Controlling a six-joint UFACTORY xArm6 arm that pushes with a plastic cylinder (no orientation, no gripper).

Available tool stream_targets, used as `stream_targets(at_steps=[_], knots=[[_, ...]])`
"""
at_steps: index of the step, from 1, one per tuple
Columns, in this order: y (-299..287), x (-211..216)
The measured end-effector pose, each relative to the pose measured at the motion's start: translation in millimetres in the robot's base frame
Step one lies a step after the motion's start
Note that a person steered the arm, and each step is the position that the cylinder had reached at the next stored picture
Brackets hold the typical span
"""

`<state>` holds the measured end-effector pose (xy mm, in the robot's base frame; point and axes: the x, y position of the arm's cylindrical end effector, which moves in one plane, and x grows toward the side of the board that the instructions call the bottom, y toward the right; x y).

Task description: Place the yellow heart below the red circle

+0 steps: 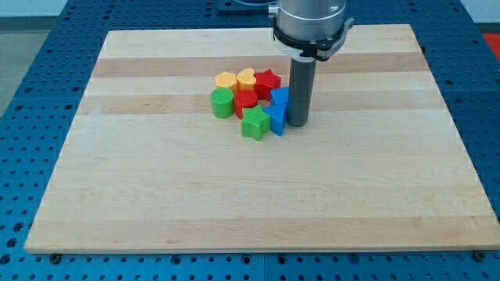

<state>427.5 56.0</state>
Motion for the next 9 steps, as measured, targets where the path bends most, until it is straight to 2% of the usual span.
stream_targets(at_steps=[1, 2, 3, 4, 6, 7, 8, 9], knots=[[-10.5, -0.6], [-79.5, -41.4], [-120.6, -68.4], [-105.3, -93.5], [-58.9, -102.0], [-20.5, -90.4], [-12.4, -56.8], [-73.6, -77.1]])
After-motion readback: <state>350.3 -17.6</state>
